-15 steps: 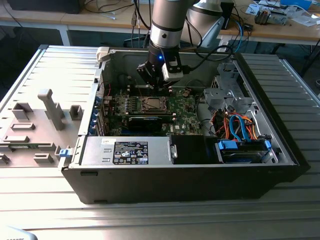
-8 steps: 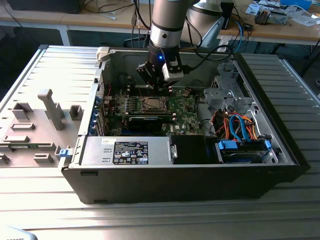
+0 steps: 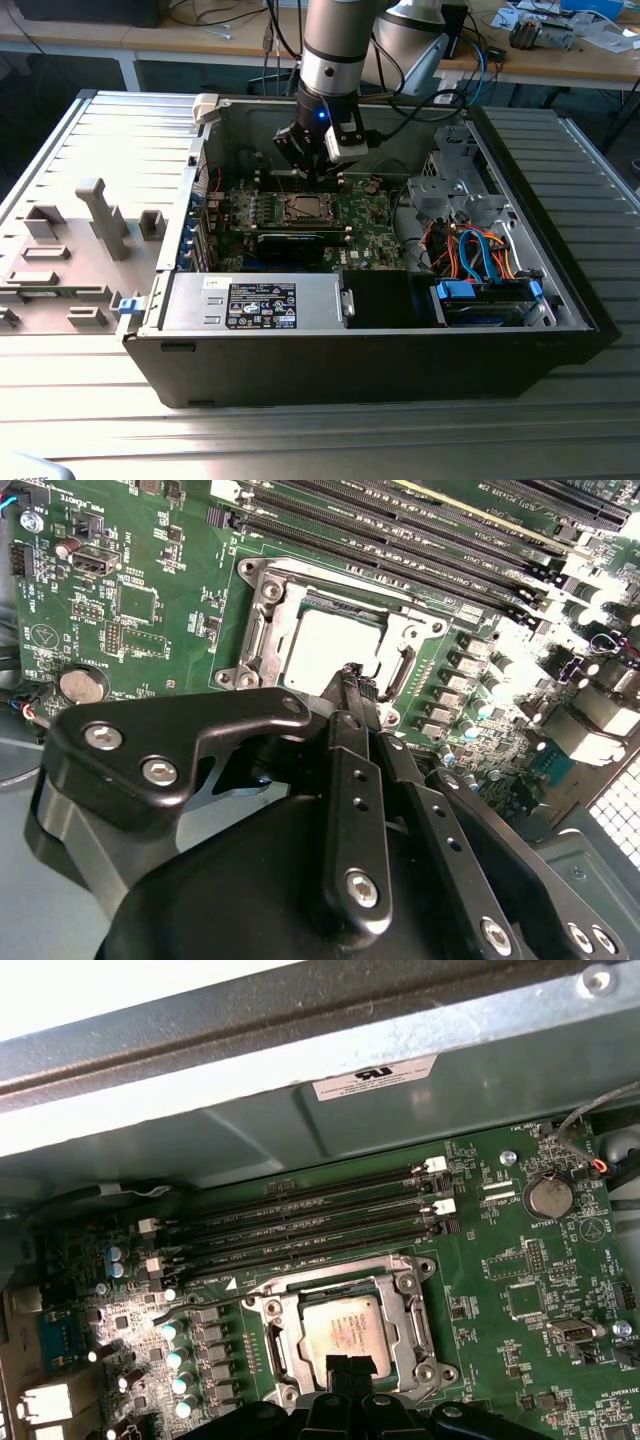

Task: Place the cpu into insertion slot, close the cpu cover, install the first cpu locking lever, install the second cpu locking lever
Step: 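Install the first cpu locking lever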

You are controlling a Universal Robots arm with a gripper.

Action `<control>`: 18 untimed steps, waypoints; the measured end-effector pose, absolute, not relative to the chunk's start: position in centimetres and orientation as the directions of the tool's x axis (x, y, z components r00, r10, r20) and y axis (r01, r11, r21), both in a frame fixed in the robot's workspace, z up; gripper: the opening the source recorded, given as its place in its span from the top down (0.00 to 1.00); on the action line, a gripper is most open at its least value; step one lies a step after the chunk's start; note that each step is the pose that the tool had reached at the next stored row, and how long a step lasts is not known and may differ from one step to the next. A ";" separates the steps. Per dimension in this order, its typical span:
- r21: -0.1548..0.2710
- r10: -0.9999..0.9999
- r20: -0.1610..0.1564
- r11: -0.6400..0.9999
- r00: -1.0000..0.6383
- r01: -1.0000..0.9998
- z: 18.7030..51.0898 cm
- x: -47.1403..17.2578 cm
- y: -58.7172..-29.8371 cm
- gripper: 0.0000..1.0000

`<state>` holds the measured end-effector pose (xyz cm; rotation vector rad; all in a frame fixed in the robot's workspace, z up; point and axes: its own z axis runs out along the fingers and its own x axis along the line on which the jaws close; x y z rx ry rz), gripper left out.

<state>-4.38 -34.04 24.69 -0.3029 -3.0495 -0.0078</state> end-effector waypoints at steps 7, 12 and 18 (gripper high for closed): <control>-0.002 0.185 0.077 0.983 -0.980 0.186 24.7 -4.4 -34.0 0.89; -0.002 0.177 0.077 0.984 -0.981 0.177 24.7 -4.4 -34.0 0.89; -0.001 0.165 0.077 0.986 -0.983 0.166 24.7 -4.4 -34.0 0.89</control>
